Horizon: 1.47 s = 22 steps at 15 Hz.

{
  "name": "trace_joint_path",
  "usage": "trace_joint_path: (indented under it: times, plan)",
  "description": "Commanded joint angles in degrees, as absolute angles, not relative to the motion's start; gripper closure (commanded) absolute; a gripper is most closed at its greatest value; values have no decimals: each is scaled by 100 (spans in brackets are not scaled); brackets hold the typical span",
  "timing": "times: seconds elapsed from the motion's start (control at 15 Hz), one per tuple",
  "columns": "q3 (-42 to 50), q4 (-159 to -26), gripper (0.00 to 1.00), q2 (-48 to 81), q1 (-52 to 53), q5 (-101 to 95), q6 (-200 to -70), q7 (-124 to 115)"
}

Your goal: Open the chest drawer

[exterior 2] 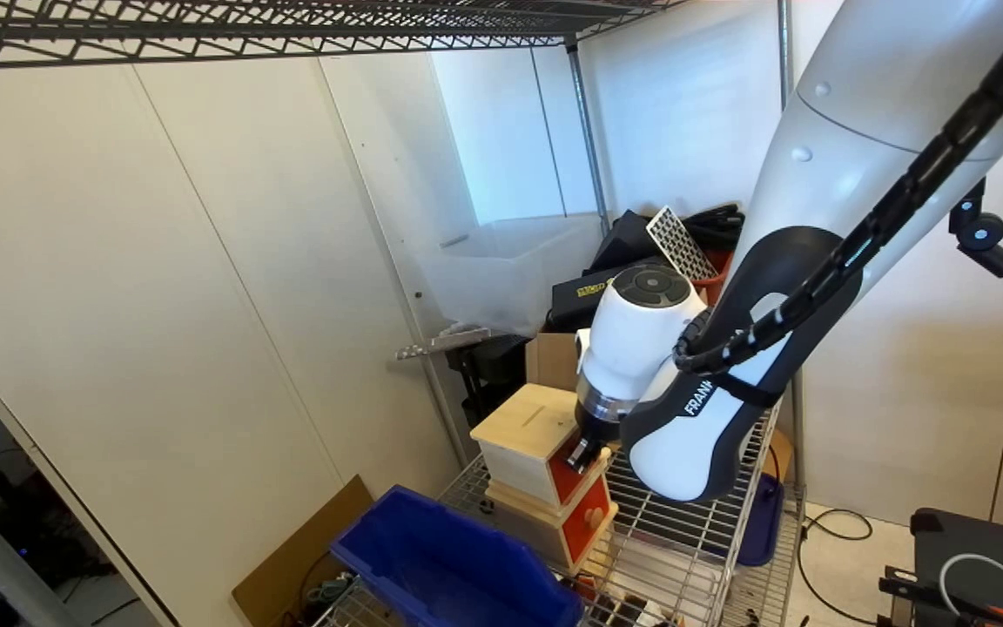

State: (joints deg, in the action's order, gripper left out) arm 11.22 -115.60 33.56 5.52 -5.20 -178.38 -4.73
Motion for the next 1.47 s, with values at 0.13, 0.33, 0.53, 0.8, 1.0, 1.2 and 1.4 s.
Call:
trace_joint_path:
  times: [0.13,0.33,0.53,0.8,1.0,1.2,1.4]
  plan:
    - [1212,-11918,93,3178,686,-511,-18266,-384]
    - [1248,-12033,93,3166,742,-488,-18459,-332]
    - [1288,-12059,93,3168,788,-431,-18552,-310]
    - [1277,-12042,93,3149,767,-393,-18549,-323]
    - [1265,-12043,93,3134,755,-387,-18547,-326]
    - [1298,-12056,93,3131,783,-377,-18590,-345]
    - [1245,-12027,93,3170,723,-378,-18704,-329]
